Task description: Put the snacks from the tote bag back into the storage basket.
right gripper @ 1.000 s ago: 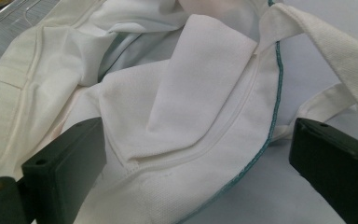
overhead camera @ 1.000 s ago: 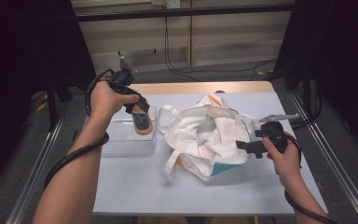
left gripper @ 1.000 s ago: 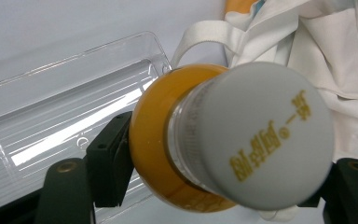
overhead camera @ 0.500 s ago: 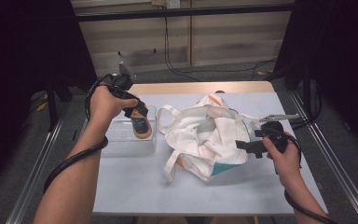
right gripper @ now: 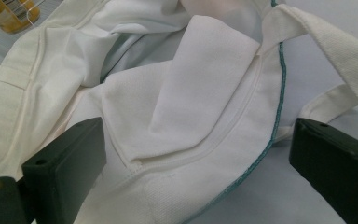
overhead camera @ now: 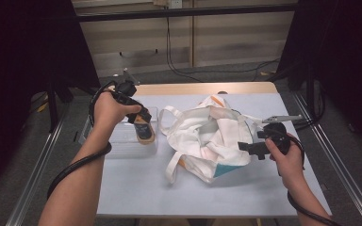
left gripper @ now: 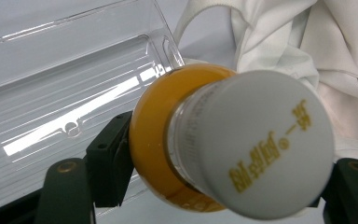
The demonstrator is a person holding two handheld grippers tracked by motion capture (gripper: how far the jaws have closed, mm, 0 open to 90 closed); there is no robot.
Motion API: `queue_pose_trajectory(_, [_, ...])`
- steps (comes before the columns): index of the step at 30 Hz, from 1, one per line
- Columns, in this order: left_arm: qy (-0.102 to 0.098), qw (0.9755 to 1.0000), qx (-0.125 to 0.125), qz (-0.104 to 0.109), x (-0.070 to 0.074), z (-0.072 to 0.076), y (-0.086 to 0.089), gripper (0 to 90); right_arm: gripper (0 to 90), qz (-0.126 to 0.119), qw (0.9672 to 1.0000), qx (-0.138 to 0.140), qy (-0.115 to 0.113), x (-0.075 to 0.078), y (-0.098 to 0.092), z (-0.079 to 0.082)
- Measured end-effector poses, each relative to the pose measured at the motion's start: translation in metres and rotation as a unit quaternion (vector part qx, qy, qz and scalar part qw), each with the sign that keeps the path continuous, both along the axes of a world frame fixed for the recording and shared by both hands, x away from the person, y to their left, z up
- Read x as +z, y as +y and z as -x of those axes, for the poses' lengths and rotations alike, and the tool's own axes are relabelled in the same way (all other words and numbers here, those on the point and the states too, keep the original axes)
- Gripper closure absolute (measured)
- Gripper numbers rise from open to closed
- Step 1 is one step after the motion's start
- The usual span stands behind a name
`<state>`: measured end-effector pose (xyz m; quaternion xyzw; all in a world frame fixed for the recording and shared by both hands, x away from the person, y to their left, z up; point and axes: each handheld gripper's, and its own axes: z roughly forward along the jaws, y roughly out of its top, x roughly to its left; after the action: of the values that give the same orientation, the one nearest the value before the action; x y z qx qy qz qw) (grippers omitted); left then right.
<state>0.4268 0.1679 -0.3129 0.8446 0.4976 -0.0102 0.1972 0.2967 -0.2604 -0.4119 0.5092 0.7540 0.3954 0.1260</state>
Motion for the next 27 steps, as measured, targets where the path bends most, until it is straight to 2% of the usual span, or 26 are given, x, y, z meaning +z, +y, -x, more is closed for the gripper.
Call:
queue_pose_trajectory(9, [0.009,0.9999,0.005,-0.001,-0.01,0.002,0.002,30.3,3.4,-0.002,1.0,0.002,-0.001,-0.001,0.0,-0.001])
queue_pose_trajectory(17, [0.009,0.9999,-0.001,-0.007,-0.019,0.004,0.002,30.2,3.5,-0.002,1.0,0.002,0.0,0.0,0.001,0.0])
queue_pose_trajectory(25, [0.011,0.9998,0.004,-0.013,-0.032,0.005,0.0,30.2,3.5,-0.003,1.0,0.005,-0.001,0.001,0.004,-0.001])
queue_pose_trajectory(27, [0.009,0.9999,0.006,-0.009,-0.034,0.005,0.001,30.2,3.5,-0.001,1.0,0.007,-0.001,0.001,0.005,-0.001])
